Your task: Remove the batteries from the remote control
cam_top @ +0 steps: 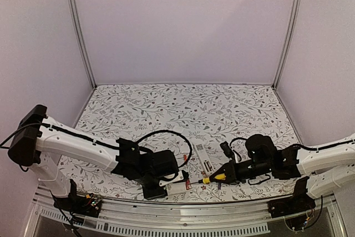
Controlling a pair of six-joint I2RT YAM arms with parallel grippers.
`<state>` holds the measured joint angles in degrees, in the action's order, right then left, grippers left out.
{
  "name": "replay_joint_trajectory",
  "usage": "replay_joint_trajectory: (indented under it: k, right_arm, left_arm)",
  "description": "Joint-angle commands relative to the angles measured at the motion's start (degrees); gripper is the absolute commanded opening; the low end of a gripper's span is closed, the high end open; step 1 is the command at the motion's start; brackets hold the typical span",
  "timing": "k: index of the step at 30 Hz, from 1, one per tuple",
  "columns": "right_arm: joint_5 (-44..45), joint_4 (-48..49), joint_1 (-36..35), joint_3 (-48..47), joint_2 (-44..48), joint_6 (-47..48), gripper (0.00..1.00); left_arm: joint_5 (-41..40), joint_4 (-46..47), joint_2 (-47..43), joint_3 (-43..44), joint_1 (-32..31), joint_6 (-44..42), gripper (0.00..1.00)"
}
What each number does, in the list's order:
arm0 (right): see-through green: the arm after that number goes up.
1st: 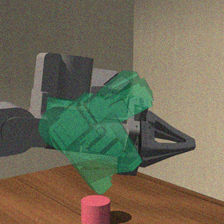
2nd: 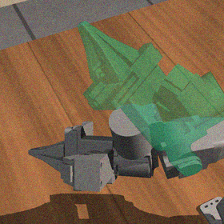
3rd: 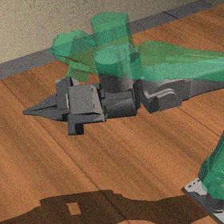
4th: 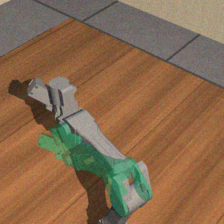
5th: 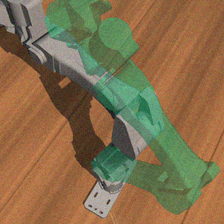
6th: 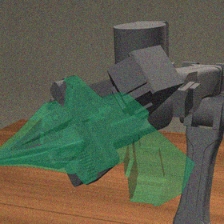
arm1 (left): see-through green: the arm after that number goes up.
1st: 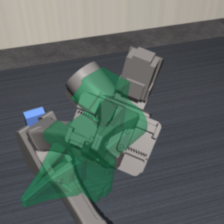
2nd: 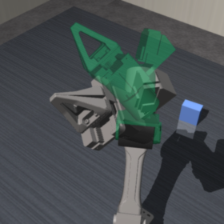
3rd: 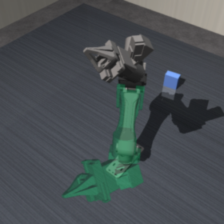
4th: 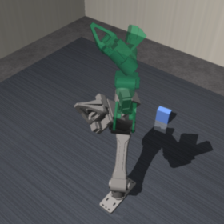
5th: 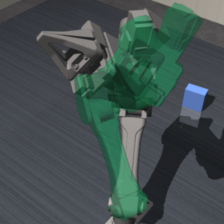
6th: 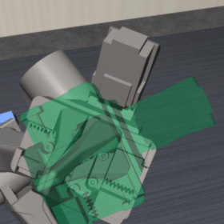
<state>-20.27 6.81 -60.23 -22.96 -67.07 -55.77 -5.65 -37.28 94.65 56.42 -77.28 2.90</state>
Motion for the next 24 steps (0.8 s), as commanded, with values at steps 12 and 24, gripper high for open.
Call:
replay_joint_trajectory:
  k: [12, 24]
  right_arm:
    - [6.81, -2.00, 1.65, 0.66, 16.28, -0.45, 0.00]
    - [9.74, -8.20, 1.87, -0.16, 21.45, 1.07, 0.00]
  left_arm:
    - [-45.56, 0.21, -1.23, 0.53, -2.15, -18.23, 0.20]
    - [-55.37, 35.75, -7.40, -16.10, -2.23, -54.17, 0.21]
